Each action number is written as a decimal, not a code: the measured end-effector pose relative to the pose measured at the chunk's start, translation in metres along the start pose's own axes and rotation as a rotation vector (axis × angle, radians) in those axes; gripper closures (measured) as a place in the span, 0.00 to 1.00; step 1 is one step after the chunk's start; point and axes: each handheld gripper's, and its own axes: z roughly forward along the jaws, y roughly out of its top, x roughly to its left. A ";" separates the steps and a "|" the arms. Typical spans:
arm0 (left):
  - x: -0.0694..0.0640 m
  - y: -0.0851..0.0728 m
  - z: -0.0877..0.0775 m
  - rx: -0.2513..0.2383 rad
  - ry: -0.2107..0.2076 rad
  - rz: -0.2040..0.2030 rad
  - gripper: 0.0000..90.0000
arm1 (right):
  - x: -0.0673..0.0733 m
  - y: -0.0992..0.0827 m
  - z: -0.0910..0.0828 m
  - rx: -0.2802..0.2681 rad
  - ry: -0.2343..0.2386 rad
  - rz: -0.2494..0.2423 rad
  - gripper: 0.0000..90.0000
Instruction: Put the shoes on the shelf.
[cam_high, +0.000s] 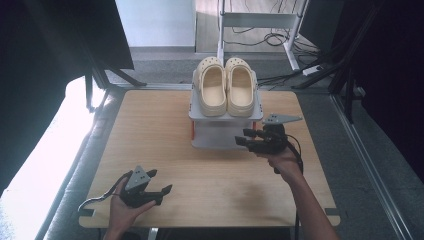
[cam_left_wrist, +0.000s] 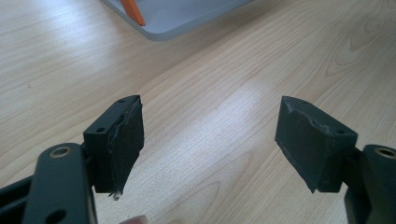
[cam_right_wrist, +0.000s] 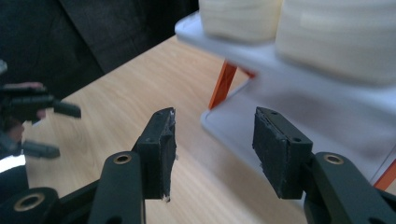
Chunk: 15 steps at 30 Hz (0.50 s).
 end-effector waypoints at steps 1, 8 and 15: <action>0.000 0.000 0.001 0.002 -0.002 -0.001 0.27 | -0.001 -0.010 0.003 0.004 -0.006 0.004 0.55; 0.000 0.000 0.000 0.000 0.000 -0.001 0.27 | -0.003 -0.020 0.009 0.025 -0.016 0.006 0.54; 0.002 0.002 0.001 -0.005 0.001 -0.014 0.27 | 0.004 -0.019 0.012 0.018 -0.027 -0.032 0.52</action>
